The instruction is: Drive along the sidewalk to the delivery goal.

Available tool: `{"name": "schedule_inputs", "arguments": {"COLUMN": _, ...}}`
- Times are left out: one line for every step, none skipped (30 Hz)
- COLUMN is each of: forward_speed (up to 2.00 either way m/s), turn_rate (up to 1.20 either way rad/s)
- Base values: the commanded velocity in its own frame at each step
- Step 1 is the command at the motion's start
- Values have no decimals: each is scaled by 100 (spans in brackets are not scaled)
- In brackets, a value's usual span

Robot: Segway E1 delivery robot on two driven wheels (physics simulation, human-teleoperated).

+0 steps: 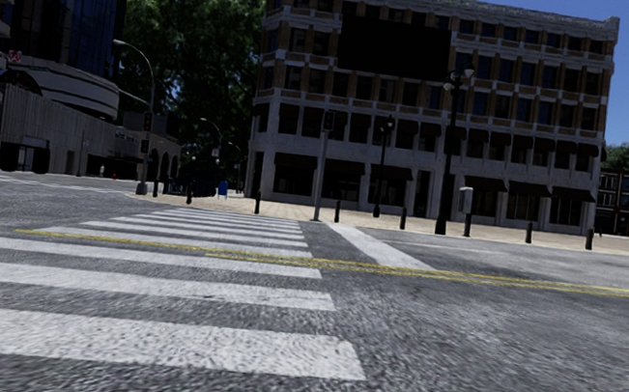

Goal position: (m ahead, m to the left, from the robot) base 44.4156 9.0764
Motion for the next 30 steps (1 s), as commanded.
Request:
{"name": "schedule_inputs", "arguments": {"forward_speed": 135, "turn_rate": 92}}
{"name": "schedule_inputs", "arguments": {"forward_speed": 135, "turn_rate": 102}}
{"name": "schedule_inputs", "arguments": {"forward_speed": 135, "turn_rate": 120}}
{"name": "schedule_inputs", "arguments": {"forward_speed": 135, "turn_rate": 120}}
{"name": "schedule_inputs", "arguments": {"forward_speed": 135, "turn_rate": 120}}
{"name": "schedule_inputs", "arguments": {"forward_speed": 135, "turn_rate": 120}}
{"name": "schedule_inputs", "arguments": {"forward_speed": 135, "turn_rate": 120}}
{"name": "schedule_inputs", "arguments": {"forward_speed": 135, "turn_rate": 111}}
{"name": "schedule_inputs", "arguments": {"forward_speed": 135, "turn_rate": 0}}
{"name": "schedule_inputs", "arguments": {"forward_speed": 135, "turn_rate": 0}}
{"name": "schedule_inputs", "arguments": {"forward_speed": 135, "turn_rate": 0}}
{"name": "schedule_inputs", "arguments": {"forward_speed": 135, "turn_rate": 0}}
{"name": "schedule_inputs", "arguments": {"forward_speed": 134, "turn_rate": 0}}
{"name": "schedule_inputs", "arguments": {"forward_speed": 134, "turn_rate": 0}}
{"name": "schedule_inputs", "arguments": {"forward_speed": 134, "turn_rate": 0}}
{"name": "schedule_inputs", "arguments": {"forward_speed": 134, "turn_rate": 0}}
{"name": "schedule_inputs", "arguments": {"forward_speed": 134, "turn_rate": 0}}
{"name": "schedule_inputs", "arguments": {"forward_speed": 134, "turn_rate": 0}}
{"name": "schedule_inputs", "arguments": {"forward_speed": 134, "turn_rate": 0}}
{"name": "schedule_inputs", "arguments": {"forward_speed": 135, "turn_rate": -27}}
{"name": "schedule_inputs", "arguments": {"forward_speed": 135, "turn_rate": -52}}
{"name": "schedule_inputs", "arguments": {"forward_speed": 135, "turn_rate": -101}}
{"name": "schedule_inputs", "arguments": {"forward_speed": 135, "turn_rate": -105}}
{"name": "schedule_inputs", "arguments": {"forward_speed": 135, "turn_rate": -107}}
{"name": "schedule_inputs", "arguments": {"forward_speed": 135, "turn_rate": -107}}
{"name": "schedule_inputs", "arguments": {"forward_speed": 135, "turn_rate": -97}}
{"name": "schedule_inputs", "arguments": {"forward_speed": 135, "turn_rate": -20}}
{"name": "schedule_inputs", "arguments": {"forward_speed": 135, "turn_rate": 0}}
{"name": "schedule_inputs", "arguments": {"forward_speed": 135, "turn_rate": 0}}
{"name": "schedule_inputs", "arguments": {"forward_speed": 135, "turn_rate": 0}}
